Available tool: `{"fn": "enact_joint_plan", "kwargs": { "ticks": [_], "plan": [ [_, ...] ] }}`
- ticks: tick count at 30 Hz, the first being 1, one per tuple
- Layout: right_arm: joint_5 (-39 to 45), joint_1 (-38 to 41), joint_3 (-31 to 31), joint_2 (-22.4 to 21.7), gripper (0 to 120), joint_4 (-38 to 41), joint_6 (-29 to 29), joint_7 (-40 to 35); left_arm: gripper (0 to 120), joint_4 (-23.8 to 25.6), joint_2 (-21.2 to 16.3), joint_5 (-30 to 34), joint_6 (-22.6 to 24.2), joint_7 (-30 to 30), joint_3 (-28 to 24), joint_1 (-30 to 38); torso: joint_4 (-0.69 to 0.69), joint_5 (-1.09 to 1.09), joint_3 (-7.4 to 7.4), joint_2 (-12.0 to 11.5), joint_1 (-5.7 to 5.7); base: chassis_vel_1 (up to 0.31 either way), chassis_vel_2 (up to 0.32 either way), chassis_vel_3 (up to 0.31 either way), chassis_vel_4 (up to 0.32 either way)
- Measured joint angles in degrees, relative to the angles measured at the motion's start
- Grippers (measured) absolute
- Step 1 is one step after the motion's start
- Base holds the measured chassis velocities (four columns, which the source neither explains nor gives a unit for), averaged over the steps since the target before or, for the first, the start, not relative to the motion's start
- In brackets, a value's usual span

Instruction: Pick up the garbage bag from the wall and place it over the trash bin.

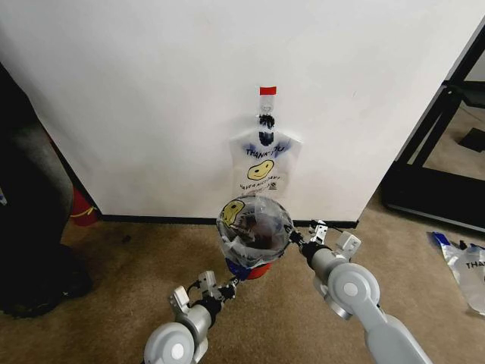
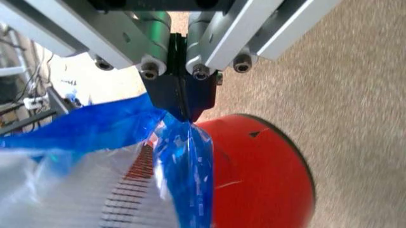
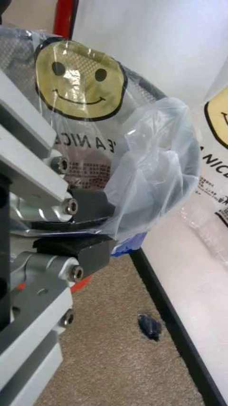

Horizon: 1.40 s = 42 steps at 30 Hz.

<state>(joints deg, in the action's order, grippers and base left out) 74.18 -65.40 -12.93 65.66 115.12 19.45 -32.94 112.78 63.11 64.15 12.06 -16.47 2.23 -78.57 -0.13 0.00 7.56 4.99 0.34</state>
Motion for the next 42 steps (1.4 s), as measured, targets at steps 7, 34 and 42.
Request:
{"fn": "enact_joint_plan", "kwargs": {
  "ticks": [7, 34, 42],
  "plan": [
    [0.26, -0.09, -0.17, 0.03, 1, 0.40, -0.11, -0.07, 0, 0.41, 0.99, -6.00, -1.78, 0.24, -2.83, 0.60, 0.00, 0.00, 0.00, 0.00, 0.00, 0.000, 0.000, 0.000, 0.000],
    [0.19, 0.33, -0.09, 0.71, 1, -0.96, -0.57, -0.17, 11, 2.13, 0.48, -9.84, 0.72, -4.09, -3.04, 1.05, 0.00, 0.00, 0.00, 0.00, 0.00, 0.000, 0.000, 0.000, 0.000],
    [-1.50, 0.89, -0.35, 2.03, 1, -3.76, -1.06, 0.71, 40, 6.85, -4.98, -15.60, 3.19, -3.57, -2.53, -2.60, 0.00, 0.00, 0.00, 0.00, 0.00, 0.000, 0.000, 0.000, 0.000]
  ]
}}
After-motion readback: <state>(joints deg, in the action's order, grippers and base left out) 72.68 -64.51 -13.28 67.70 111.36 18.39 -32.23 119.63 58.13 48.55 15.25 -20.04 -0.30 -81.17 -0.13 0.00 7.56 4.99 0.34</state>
